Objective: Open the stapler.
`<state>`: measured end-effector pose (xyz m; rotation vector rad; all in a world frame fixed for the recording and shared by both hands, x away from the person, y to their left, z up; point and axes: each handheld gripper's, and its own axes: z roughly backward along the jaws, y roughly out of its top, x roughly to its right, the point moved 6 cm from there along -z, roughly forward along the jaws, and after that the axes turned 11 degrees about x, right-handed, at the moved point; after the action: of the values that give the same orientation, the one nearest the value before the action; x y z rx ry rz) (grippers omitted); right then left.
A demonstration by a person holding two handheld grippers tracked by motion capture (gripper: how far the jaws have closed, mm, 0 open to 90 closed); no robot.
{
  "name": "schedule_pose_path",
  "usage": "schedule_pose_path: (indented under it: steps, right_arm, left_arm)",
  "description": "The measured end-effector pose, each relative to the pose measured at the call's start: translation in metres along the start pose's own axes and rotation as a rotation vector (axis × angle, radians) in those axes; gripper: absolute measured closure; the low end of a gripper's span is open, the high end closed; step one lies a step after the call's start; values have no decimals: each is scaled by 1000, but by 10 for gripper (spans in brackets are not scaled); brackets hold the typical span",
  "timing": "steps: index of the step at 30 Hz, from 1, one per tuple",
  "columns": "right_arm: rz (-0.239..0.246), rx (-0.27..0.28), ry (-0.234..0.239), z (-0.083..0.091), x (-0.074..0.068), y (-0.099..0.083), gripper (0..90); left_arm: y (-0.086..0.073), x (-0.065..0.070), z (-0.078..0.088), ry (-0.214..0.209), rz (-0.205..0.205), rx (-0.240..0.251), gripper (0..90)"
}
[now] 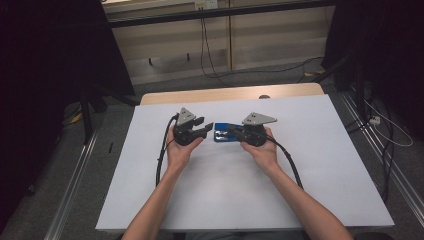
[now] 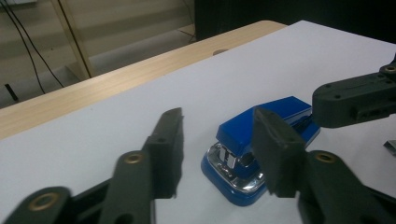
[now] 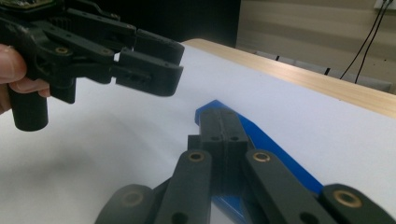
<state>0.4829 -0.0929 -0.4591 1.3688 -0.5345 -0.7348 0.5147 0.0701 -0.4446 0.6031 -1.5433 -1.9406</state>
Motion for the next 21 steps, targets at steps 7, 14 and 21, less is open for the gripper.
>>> schedule_pose_path:
  steps: [7,14,21]
  right_arm:
    - [4,-31,14,-4,-3,-3,900]
    - [12,-70,22,-10,-4,-8,900]
    - [32,-97,32,-16,-9,-11,900]
  left_arm:
    - [-3,3,-1,-23,9,14,799]
    - [-9,-2,1,-8,56,-16,900]
    - [-13,-2,-1,-6,48,-44,900]
